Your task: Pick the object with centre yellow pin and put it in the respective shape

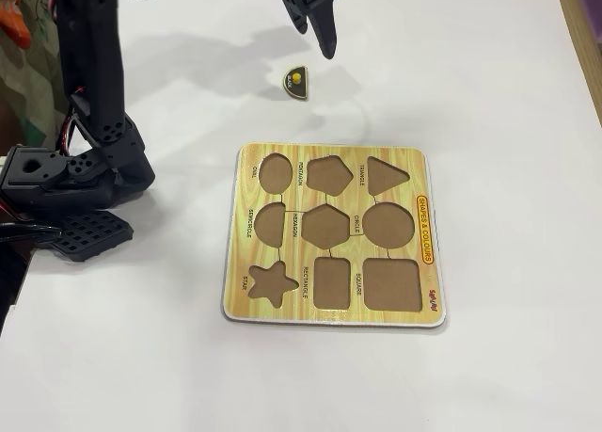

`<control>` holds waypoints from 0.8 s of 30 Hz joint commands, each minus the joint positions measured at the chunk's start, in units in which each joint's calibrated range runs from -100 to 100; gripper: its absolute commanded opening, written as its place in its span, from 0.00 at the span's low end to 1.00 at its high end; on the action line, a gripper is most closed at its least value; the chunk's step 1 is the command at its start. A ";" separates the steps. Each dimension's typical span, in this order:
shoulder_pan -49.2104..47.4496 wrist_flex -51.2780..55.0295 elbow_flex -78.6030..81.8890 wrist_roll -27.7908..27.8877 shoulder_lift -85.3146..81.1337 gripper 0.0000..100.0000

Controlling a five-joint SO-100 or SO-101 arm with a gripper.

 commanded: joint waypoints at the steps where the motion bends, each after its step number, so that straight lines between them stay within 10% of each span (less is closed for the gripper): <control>1: -1.81 -0.63 -5.76 -0.21 2.35 0.22; 24: -5.03 -0.72 -9.35 -0.26 16.40 0.22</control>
